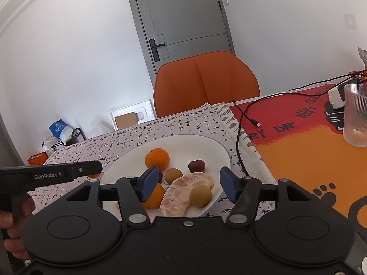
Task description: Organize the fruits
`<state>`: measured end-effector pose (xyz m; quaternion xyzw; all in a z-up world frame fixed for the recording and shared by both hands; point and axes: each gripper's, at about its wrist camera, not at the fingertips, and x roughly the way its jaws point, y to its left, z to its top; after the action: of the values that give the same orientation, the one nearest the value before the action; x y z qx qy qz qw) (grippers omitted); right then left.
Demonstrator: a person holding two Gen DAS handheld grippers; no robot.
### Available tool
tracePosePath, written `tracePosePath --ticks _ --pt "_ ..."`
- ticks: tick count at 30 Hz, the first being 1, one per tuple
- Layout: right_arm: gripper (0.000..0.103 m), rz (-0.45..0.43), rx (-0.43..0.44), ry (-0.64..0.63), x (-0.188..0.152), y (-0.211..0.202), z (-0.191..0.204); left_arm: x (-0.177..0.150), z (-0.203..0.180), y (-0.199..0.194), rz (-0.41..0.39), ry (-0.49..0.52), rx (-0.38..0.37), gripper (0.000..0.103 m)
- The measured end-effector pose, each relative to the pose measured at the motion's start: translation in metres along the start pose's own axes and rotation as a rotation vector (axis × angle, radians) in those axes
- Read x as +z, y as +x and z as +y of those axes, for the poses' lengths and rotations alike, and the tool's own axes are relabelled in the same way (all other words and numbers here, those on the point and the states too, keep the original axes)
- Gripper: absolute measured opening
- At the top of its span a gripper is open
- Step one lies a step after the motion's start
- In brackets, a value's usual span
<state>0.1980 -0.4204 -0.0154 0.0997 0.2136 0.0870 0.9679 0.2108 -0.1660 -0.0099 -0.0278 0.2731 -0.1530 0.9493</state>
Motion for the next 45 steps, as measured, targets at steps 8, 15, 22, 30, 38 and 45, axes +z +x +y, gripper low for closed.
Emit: tracePosePath --ticks 8,15,22,30,38,45 --pt "0.067 -0.002 0.01 -0.006 -0.002 0.0 0.007 -0.003 0.013 -0.009 0.013 -0.015 0.05 0.055" --pt "0.072 0.008 0.015 -0.011 -0.004 0.002 0.02 -0.007 0.03 -0.027 -0.004 -0.031 0.116 0.079" --pt "0.086 0.006 0.028 -0.025 -0.006 -0.002 0.036 -0.009 0.045 -0.046 -0.01 -0.05 0.166 0.087" --pt "0.099 -0.001 0.063 -0.035 -0.006 -0.01 0.051 -0.013 0.054 -0.071 -0.018 -0.05 0.201 0.098" --pt "0.103 -0.002 0.093 -0.04 -0.007 -0.019 0.062 -0.015 0.057 -0.097 -0.038 -0.044 0.23 0.098" --pt "0.103 0.003 0.113 -0.062 -0.008 -0.031 0.073 -0.019 0.059 -0.117 -0.028 -0.043 0.245 0.1"
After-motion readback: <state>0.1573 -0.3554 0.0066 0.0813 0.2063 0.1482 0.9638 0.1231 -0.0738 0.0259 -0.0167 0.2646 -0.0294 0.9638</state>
